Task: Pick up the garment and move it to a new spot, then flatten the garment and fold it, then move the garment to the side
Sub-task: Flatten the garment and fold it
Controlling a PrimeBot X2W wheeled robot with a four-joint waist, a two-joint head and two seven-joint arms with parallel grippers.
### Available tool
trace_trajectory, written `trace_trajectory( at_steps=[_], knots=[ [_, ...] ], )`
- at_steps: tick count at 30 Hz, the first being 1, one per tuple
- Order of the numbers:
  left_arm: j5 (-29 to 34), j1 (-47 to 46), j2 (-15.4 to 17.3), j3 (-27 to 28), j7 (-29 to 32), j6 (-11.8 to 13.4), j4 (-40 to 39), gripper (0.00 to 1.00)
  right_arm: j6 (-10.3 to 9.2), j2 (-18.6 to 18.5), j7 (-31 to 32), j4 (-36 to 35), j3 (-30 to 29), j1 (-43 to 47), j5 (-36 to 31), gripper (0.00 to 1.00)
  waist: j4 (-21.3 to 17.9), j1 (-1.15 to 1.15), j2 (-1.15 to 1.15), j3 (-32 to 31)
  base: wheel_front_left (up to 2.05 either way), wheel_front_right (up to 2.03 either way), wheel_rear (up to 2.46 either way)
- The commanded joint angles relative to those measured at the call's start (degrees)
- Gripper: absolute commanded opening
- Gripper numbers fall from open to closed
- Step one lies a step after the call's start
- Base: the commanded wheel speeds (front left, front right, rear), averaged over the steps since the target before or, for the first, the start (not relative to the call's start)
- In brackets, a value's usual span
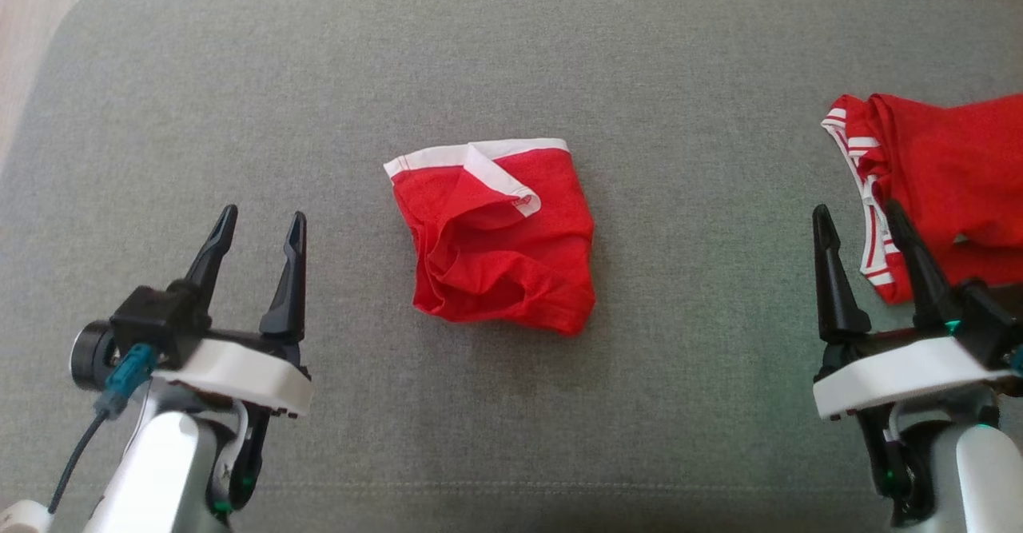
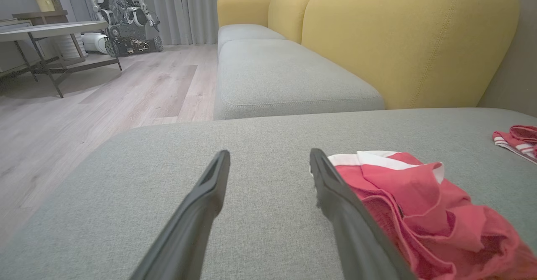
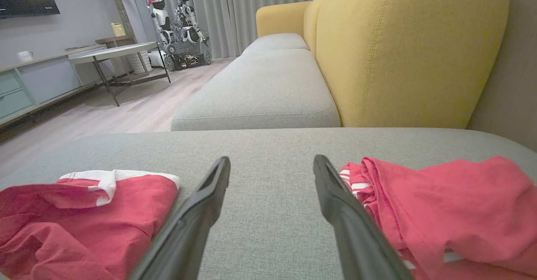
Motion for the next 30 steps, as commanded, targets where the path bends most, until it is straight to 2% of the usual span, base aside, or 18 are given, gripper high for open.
trace_trajectory(
  at_steps=[1, 2, 3, 4, 11, 20, 25, 30],
  knots=[
    [-0.32, -1.47, 1.80, 1.96, 0.17, 0.45, -2.03, 1.00, -0.05, -0.15, 0.34, -2.31, 1.32, -1.55, -0.43, 1.00, 0.10, 0.00, 0.00, 0.13, 0.00, 0.00, 0.00],
    [-0.34, -1.59, 1.80, 1.90, 0.16, 0.44, -2.08, 1.00, -0.05, -0.15, 0.57, -2.18, 1.31, -1.77, -0.47, 0.95, 0.20, 0.00, 0.00, 0.29, 0.00, 0.00, 0.00],
    [-0.35, -1.74, 1.81, 1.82, 0.14, 0.41, -2.13, 1.00, -0.05, -0.15, 0.85, -1.92, 1.33, -2.11, -0.54, 0.13, 0.32, 0.00, 0.00, 0.48, 0.00, 0.00, 0.00],
    [-0.36, -1.92, 1.81, 1.76, 0.11, 0.38, -2.17, 1.00, -0.05, -0.15, 0.96, -1.60, 1.48, -2.67, -0.56, 0.00, 0.44, 0.00, 0.00, 0.69, 0.00, 0.00, 0.00],
    [-0.41, -4.25, 1.44, 0.93, -0.28, -0.27, -1.79, 1.00, -0.05, -0.15, 1.13, 5.40, 7.38, -9.53, 1.01, 0.00, 2.43, 0.00, 0.00, 2.80, 0.00, 0.00, 0.00],
    [-0.40, -7.56, -0.48, -0.81, -1.47, -1.37, 0.32, 1.00, -0.05, -0.15, -1.40, 23.98, 22.52, -19.81, 6.73, 0.00, 7.23, 0.00, 0.00, 5.05, 0.00, 0.00, 0.00],
    [-0.42, -8.62, -1.32, -1.35, -2.05, -1.88, 1.50, 1.00, -0.05, -0.15, -3.58, 32.07, 27.00, -24.32, 9.45, 0.00, 9.39, 0.00, 0.00, 5.68, 0.00, 0.00, 0.00],
    [-0.27, -9.41, -1.78, -1.68, -2.42, -2.28, 2.38, 1.00, -0.05, -0.15, -6.13, 35.87, 30.67, -29.30, 12.02, 0.00, 10.80, 0.00, 0.00, 6.11, 0.00, 0.00, 0.00]
  ],
)
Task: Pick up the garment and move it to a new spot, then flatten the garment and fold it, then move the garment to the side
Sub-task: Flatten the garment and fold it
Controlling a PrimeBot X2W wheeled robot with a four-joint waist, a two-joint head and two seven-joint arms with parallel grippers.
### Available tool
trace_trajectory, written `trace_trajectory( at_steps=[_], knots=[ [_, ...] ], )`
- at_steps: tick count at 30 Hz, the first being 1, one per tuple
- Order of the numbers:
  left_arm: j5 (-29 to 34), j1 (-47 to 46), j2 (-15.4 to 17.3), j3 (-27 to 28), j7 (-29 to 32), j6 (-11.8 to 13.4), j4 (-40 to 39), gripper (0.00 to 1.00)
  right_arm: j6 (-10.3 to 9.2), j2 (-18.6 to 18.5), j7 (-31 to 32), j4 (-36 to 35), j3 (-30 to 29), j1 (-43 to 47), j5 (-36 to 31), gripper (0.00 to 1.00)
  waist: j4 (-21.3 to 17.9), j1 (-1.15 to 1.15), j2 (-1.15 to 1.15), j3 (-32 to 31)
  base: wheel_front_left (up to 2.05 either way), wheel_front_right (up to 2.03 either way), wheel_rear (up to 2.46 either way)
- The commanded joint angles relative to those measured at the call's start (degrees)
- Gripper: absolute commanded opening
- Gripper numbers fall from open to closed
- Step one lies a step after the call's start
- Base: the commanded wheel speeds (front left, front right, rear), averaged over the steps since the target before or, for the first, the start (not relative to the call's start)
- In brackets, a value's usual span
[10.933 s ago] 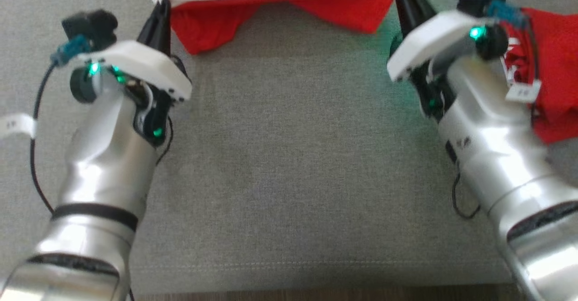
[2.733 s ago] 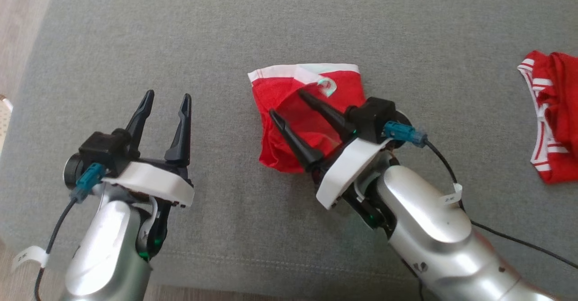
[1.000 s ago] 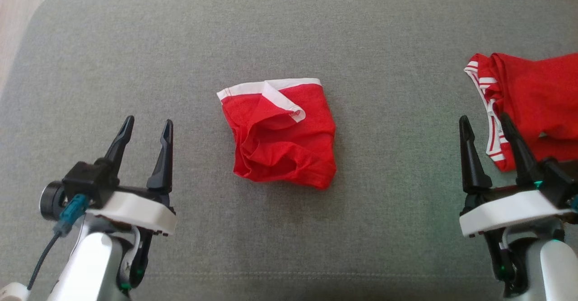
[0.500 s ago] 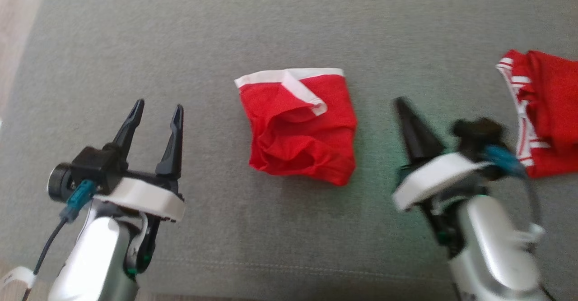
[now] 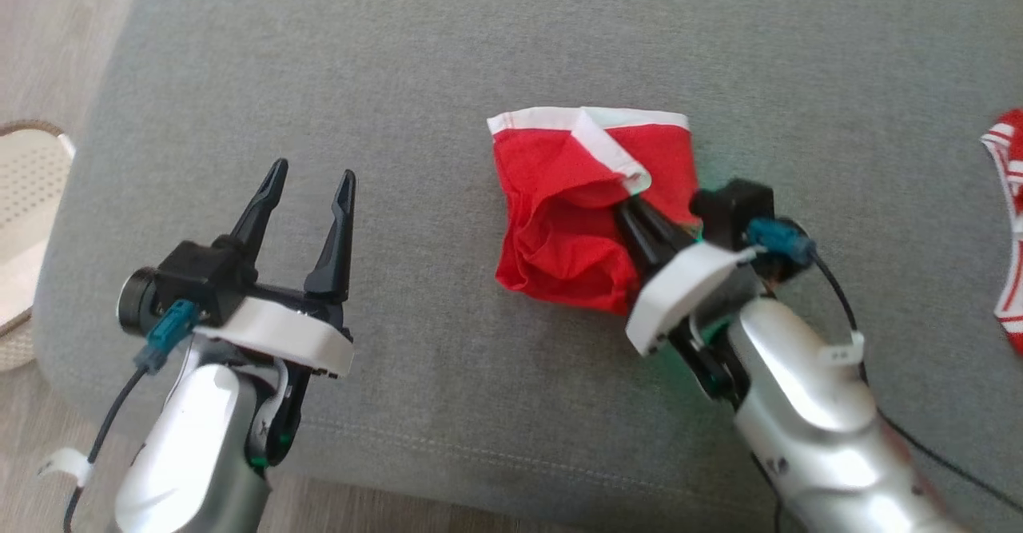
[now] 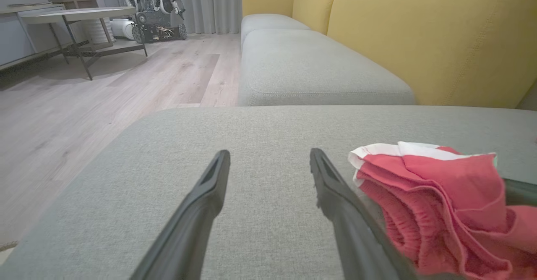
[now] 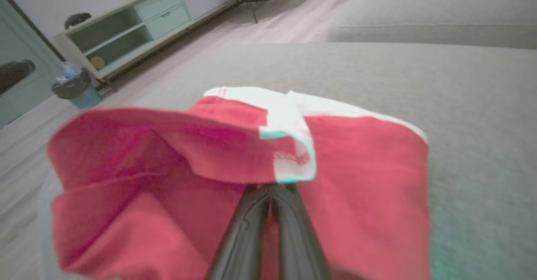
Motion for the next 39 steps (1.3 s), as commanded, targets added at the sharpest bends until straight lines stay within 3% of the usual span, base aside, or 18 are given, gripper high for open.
trace_trajectory(
  at_steps=[1, 11, 17, 21, 26, 28, 29, 39],
  knots=[
    [-0.18, -2.82, 1.00, 1.95, -0.79, -0.18, -1.27, 1.00, -0.05, 0.79, -1.35, -0.93, 2.61, -3.84, 1.39, 0.00, 0.68, 0.00, 0.00, 0.34, 0.00, 0.00, 0.00],
    [0.06, -3.98, -0.07, 1.45, -1.08, -0.70, -0.21, 1.00, -0.05, 0.79, -0.85, 4.16, 12.20, -13.77, 7.05, 0.00, 2.21, 0.00, 0.00, 0.86, 0.00, 0.00, 0.00],
    [0.12, -4.07, -0.57, 1.75, -1.16, -0.76, 0.49, 1.00, -0.05, 0.79, -3.05, 7.26, 16.04, -15.01, 10.23, 0.00, 2.13, 0.00, 0.00, 0.63, 0.00, 0.00, 0.00],
    [0.25, -3.09, -0.13, 2.59, -1.18, -0.43, 0.60, 1.00, -0.05, 0.79, -6.79, 6.47, 14.30, -14.50, 10.02, 0.00, 0.47, 0.00, 0.00, -0.50, 0.00, 0.00, 0.00],
    [0.36, -1.43, 1.09, 3.92, -1.19, 0.16, 0.14, 1.00, -0.05, 0.47, -10.13, 3.69, 5.90, -11.31, 6.58, 0.00, -2.35, 0.00, 0.00, -2.37, 0.00, 0.00, 0.00],
    [0.26, -0.75, 1.54, 4.43, -1.19, 0.48, -0.12, 1.00, -0.05, -0.30, -10.59, 1.53, 1.49, -9.06, 4.74, 0.42, -3.49, 0.00, 0.00, -3.00, 0.00, 0.00, 0.00],
    [0.21, -0.39, 1.71, 4.63, -1.19, 0.61, -0.31, 1.00, -0.05, -0.75, -10.53, 0.33, -0.69, -7.72, 3.82, 1.00, -4.04, 0.00, 0.00, -3.31, 0.00, 0.00, 0.00],
    [-0.49, 2.58, 2.58, 5.20, -1.03, 1.63, -1.95, 1.00, -0.05, -2.71, -4.73, -18.58, -21.94, 9.01, -6.59, 1.00, -7.21, 0.00, 0.00, -5.81, 0.00, 0.00, 0.00]
  ],
)
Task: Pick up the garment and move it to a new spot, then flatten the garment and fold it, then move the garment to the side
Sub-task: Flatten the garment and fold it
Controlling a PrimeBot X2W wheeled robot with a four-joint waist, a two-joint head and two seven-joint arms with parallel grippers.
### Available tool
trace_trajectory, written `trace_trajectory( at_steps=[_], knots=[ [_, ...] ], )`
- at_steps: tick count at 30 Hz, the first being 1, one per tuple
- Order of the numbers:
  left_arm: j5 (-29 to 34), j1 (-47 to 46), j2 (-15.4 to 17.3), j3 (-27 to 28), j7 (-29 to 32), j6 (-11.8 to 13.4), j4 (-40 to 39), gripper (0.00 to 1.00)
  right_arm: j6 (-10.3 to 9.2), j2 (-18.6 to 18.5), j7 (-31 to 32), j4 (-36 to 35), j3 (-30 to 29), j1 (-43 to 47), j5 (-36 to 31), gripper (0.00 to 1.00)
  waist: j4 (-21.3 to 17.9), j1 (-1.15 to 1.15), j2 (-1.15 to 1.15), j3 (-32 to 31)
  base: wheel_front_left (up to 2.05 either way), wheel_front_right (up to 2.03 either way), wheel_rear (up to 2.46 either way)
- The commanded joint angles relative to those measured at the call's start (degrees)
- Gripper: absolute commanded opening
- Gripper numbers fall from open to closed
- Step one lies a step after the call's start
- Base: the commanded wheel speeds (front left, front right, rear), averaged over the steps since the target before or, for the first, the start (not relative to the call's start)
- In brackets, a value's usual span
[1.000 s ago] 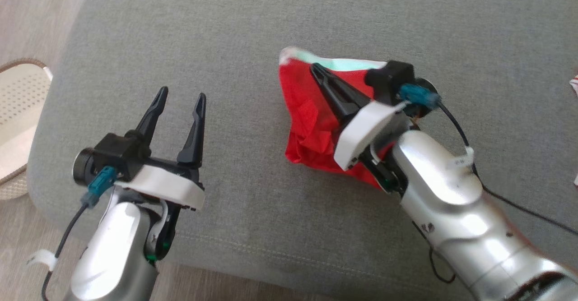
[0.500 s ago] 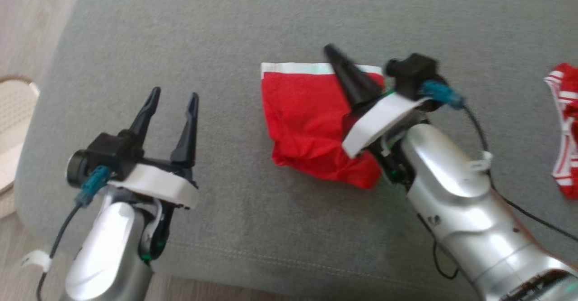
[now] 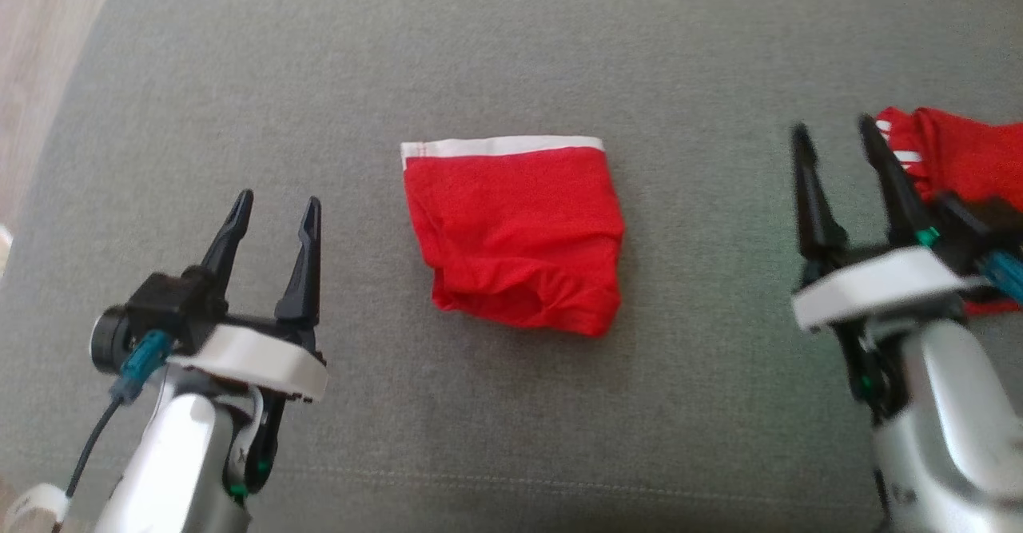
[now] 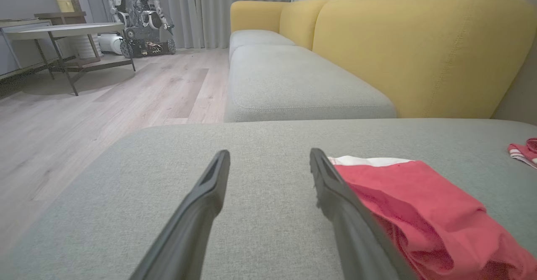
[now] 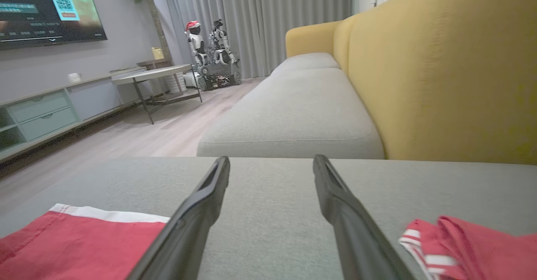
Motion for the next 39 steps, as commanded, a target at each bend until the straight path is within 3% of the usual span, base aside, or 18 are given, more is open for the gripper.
trace_trajectory(
  at_steps=[1, 7, 13, 39],
  knots=[
    [-0.62, -0.25, 1.57, 2.60, -0.32, 0.57, -2.26, 1.00, -0.05, 0.90, 2.00, -6.05, -1.42, 2.73, -1.74, 1.00, -0.90, 0.00, 0.00, -0.99, 0.00, 0.00, 0.00],
    [-0.94, 2.26, 1.98, 2.43, -0.02, 1.09, -2.70, 1.00, -0.05, 2.35, 6.99, -15.74, -5.05, 11.17, -3.89, 1.00, -1.85, 0.00, 0.00, -3.13, 0.00, 0.00, 0.00],
    [-0.87, 3.90, 2.74, 2.00, 1.02, 1.47, -3.75, 1.00, -0.05, 3.23, 9.84, -20.61, -6.21, 15.60, -4.34, 1.00, -2.27, 0.00, 0.00, -4.24, 0.00, 0.00, 0.00],
    [-1.36, 4.40, 3.82, 1.10, 1.99, 2.65, -5.30, 1.00, -0.05, 4.11, 11.69, -23.12, -7.02, 17.20, -4.79, 1.00, -2.02, 0.00, 0.00, -4.57, 0.00, 0.00, 0.00]
  ],
)
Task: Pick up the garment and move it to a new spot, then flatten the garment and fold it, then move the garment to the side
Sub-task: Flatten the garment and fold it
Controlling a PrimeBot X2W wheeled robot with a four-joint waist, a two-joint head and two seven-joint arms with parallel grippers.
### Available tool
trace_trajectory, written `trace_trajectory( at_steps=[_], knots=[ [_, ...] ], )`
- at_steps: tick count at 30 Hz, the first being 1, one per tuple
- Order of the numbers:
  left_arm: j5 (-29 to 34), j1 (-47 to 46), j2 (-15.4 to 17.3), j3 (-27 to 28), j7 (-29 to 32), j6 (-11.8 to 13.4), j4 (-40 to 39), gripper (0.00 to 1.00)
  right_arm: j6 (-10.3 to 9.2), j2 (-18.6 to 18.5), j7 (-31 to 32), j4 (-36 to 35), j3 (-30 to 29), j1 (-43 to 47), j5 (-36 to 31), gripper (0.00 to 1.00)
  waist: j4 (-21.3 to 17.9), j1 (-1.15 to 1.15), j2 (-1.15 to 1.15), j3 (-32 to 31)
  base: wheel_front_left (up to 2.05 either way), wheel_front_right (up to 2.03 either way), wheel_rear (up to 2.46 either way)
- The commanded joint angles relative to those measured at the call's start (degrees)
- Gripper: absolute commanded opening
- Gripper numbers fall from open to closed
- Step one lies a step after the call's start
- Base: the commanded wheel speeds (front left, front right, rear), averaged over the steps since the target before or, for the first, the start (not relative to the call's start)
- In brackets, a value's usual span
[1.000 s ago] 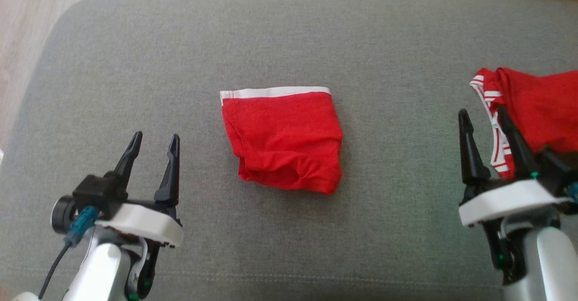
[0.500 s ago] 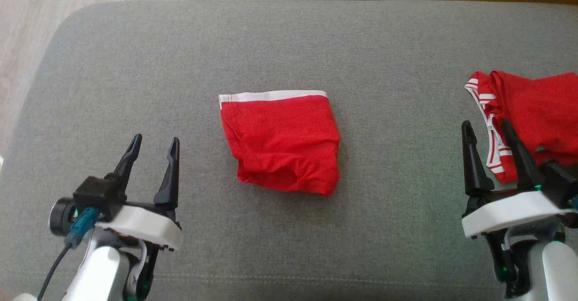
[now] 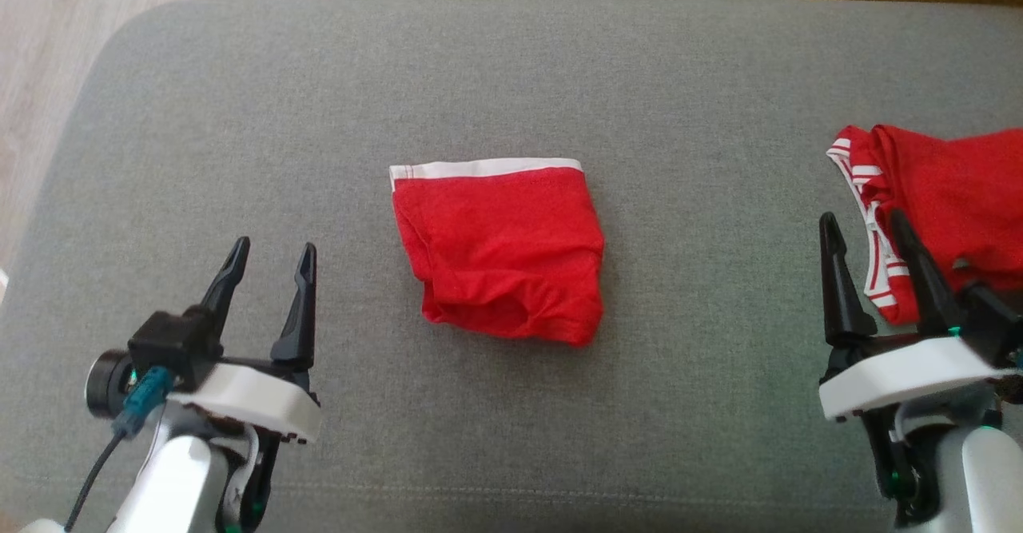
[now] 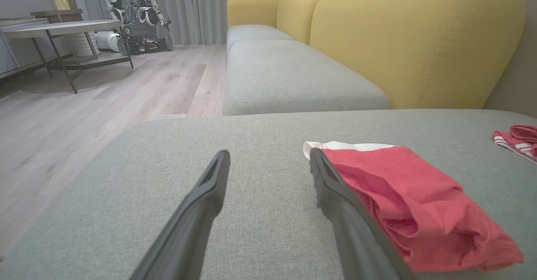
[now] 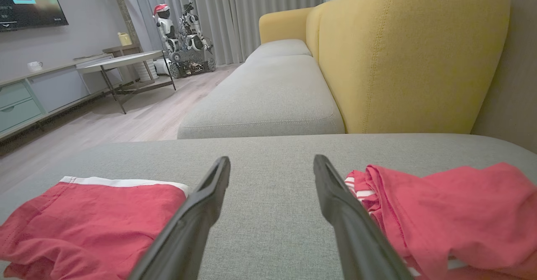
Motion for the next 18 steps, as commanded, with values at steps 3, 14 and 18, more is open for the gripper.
trace_trajectory(
  at_steps=[3, 14, 18],
  knots=[
    [-0.43, -0.90, 1.68, 1.79, -0.14, 0.31, -1.97, 1.00, -0.05, -0.16, -0.14, -1.92, 1.22, -0.90, -0.53, 1.00, -0.05, 0.00, 0.00, -1.10, 0.00, 0.00, 0.00],
    [-0.61, 2.08, 2.09, 0.83, 0.71, 0.95, -2.61, 1.00, -0.05, -0.14, 0.55, -2.14, 1.36, 2.01, -0.07, 1.00, -0.27, 0.00, 0.00, -5.22, 0.00, 0.00, 0.00],
    [-0.71, 3.04, 2.31, 0.55, 1.12, 1.20, -2.82, 1.00, -0.05, -0.14, 1.04, -2.41, 1.23, 3.21, 0.08, 1.00, -0.26, 0.00, 0.00, -6.51, 0.00, 0.00, 0.00]
  ],
)
